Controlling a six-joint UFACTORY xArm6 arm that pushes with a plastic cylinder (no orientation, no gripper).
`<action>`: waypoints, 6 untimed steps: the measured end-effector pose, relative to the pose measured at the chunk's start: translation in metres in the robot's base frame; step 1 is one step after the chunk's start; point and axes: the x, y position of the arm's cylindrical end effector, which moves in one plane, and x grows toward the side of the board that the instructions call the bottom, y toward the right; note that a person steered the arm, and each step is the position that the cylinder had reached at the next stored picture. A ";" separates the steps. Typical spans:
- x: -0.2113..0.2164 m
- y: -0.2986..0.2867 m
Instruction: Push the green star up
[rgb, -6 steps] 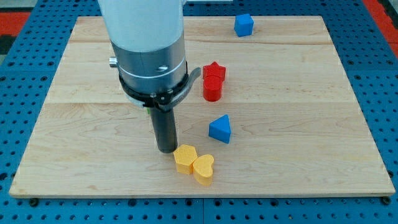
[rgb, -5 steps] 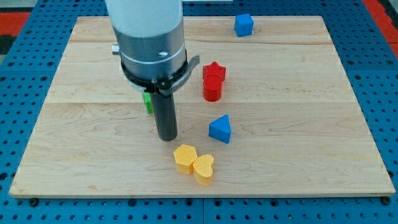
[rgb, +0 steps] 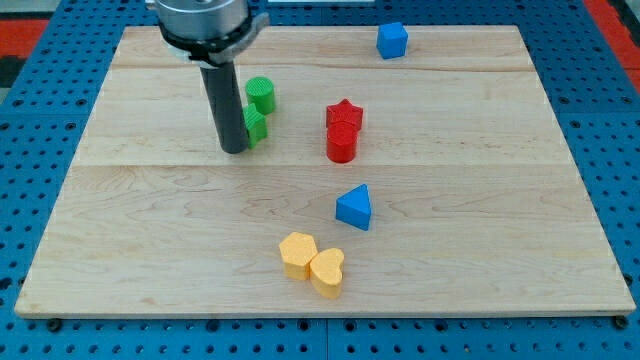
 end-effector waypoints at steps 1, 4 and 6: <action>-0.016 -0.001; -0.025 0.010; 0.005 0.010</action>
